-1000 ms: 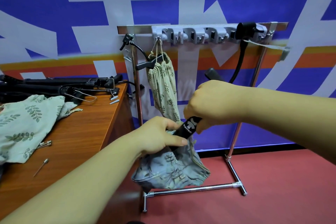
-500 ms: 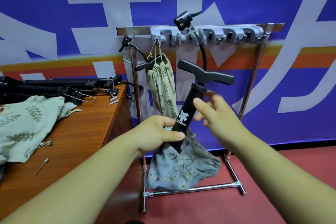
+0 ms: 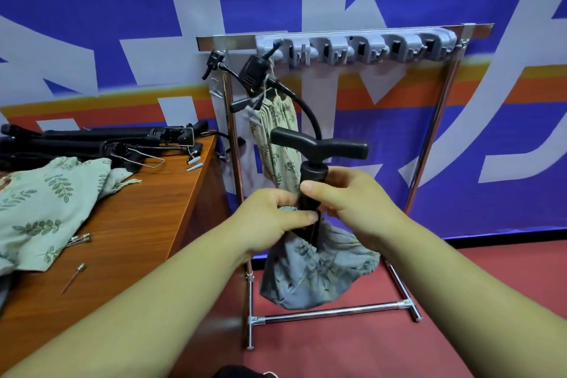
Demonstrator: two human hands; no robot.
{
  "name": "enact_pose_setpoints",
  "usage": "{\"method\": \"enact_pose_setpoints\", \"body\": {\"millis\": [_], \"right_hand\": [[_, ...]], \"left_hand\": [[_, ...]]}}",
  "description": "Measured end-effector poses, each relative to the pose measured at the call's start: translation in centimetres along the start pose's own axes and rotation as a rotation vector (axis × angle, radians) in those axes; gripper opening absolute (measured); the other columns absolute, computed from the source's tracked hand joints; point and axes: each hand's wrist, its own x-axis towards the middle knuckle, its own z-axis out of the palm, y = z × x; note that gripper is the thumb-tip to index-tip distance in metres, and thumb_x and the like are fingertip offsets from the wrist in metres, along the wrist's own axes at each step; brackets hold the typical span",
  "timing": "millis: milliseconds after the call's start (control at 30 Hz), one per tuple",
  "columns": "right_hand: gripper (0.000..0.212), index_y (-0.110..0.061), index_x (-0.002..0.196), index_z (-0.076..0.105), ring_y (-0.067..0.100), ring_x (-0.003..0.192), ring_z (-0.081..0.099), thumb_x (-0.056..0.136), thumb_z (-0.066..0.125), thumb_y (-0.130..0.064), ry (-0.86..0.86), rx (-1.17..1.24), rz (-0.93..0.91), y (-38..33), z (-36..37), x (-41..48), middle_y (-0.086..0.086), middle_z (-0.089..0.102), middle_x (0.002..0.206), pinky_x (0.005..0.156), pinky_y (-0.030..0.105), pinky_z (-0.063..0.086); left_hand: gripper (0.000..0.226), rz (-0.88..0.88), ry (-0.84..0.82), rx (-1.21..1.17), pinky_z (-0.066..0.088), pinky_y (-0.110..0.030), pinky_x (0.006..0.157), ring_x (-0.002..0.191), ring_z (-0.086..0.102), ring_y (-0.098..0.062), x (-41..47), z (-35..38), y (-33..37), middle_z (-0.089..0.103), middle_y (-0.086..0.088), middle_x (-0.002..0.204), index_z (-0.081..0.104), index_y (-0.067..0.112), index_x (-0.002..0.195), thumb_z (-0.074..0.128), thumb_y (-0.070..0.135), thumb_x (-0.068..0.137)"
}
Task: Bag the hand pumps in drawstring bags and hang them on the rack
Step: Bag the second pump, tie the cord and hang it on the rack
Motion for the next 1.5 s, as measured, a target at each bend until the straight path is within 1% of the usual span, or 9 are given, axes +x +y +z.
{"method": "enact_pose_setpoints", "body": {"millis": [133, 233, 333, 533, 700, 800, 1133, 1333, 1500], "right_hand": [[0.026, -0.027, 0.108, 0.066, 0.007, 0.092, 0.064, 0.085, 0.076, -0.036, 0.009, -0.182, -0.009, 0.9, -2.4, 0.3, -0.008, 0.070, 0.104, 0.081, 0.021, 0.049], [0.029, -0.030, 0.096, 0.067, 0.004, 0.102, 0.060, 0.077, 0.078, -0.050, -0.101, -0.431, 0.019, 2.7, -4.8, -0.6, -0.016, 0.067, 0.104, 0.099, 0.032, 0.046], [0.012, -0.033, 0.097, 0.075, 0.011, 0.109, 0.062, 0.085, 0.077, -0.034, -0.231, -0.473, 0.104, 4.1, -5.9, -1.3, -0.012, 0.067, 0.113, 0.107, 0.036, 0.046], [0.012, -0.019, 0.093, 0.080, 0.013, 0.083, 0.067, 0.089, 0.073, -0.011, -0.164, -0.340, 0.240, 4.9, -6.4, -1.5, 0.006, 0.078, 0.094, 0.081, 0.028, 0.054], [0.016, -0.004, 0.097, 0.074, 0.023, 0.084, 0.074, 0.092, 0.061, 0.003, -0.044, 0.183, 0.329, 2.9, -4.9, -1.1, 0.018, 0.077, 0.097, 0.077, 0.033, 0.061], [0.018, -0.006, 0.106, 0.071, 0.024, 0.088, 0.073, 0.094, 0.060, 0.001, -0.022, 0.264, 0.301, 2.1, -4.0, -0.8, 0.018, 0.076, 0.100, 0.086, 0.039, 0.059], [0.011, -0.021, 0.093, 0.071, 0.015, 0.075, 0.062, 0.085, 0.076, -0.014, 0.107, -0.198, 0.149, 2.1, -3.3, -0.7, 0.002, 0.072, 0.085, 0.082, 0.045, 0.054], [0.021, -0.039, 0.094, 0.065, -0.012, 0.091, 0.053, 0.079, 0.080, -0.038, 0.211, -0.660, -0.102, 0.9, -1.7, -2.3, -0.019, 0.056, 0.105, 0.075, 0.003, 0.034], [0.018, -0.040, 0.085, 0.069, -0.002, 0.086, 0.055, 0.074, 0.082, -0.036, 0.161, -0.584, -0.296, 0.9, 0.6, -3.5, -0.016, 0.059, 0.090, 0.071, 0.006, 0.037]], "left_hand": [[0.010, -0.001, 0.021, -0.085, 0.056, -0.023, 0.066, 0.073, 0.074, -0.012, 0.2, -0.4, -0.2, 0.078, -0.002, 0.083, 0.078, 0.014, 0.096, 0.076, 0.021, 0.089], [0.013, -0.038, 0.092, -0.116, 0.035, -0.014, 0.040, 0.043, 0.049, -0.003, 0.3, -0.8, -0.2, 0.064, 0.000, 0.066, 0.075, 0.008, 0.095, 0.070, 0.019, 0.093], [0.012, -0.048, 0.110, -0.110, 0.024, -0.021, 0.044, 0.054, 0.034, -0.014, 0.7, -1.0, -0.5, 0.050, -0.011, 0.074, 0.077, 0.021, 0.085, 0.072, 0.029, 0.092], [0.017, -0.049, 0.104, -0.168, 0.024, -0.021, 0.044, 0.057, 0.033, -0.016, 0.8, -1.1, -0.6, 0.048, -0.012, 0.077, 0.077, 0.025, 0.078, 0.070, 0.023, 0.093], [0.012, -0.064, 0.166, -0.132, 0.019, -0.025, 0.047, 0.066, 0.031, -0.025, 1.2, -1.0, -0.8, 0.053, -0.013, 0.072, 0.078, 0.026, 0.080, 0.082, 0.027, 0.069], [0.014, -0.073, 0.199, -0.188, 0.016, -0.022, 0.046, 0.059, 0.023, -0.018, 1.3, -0.9, -1.1, 0.044, -0.012, 0.076, 0.075, 0.017, 0.086, 0.081, 0.028, 0.080], [0.038, -0.311, 0.188, -0.320, 0.020, -0.018, 0.036, 0.043, 0.022, -0.009, 1.2, -0.7, -0.5, 0.033, 0.001, 0.068, 0.069, 0.017, 0.106, 0.071, 0.051, 0.088], [0.037, -0.497, 0.182, -0.600, 0.025, -0.018, 0.040, 0.046, 0.021, -0.007, 1.5, -0.3, -0.3, 0.045, 0.002, 0.094, 0.063, 0.024, 0.113, 0.073, 0.048, 0.087], [0.029, -0.546, 0.115, -0.681, 0.032, -0.020, 0.054, 0.056, 0.023, -0.007, 0.7, -0.2, 1.4, 0.056, 0.006, 0.075, 0.065, 0.024, 0.099, 0.060, 0.052, 0.094]]}}
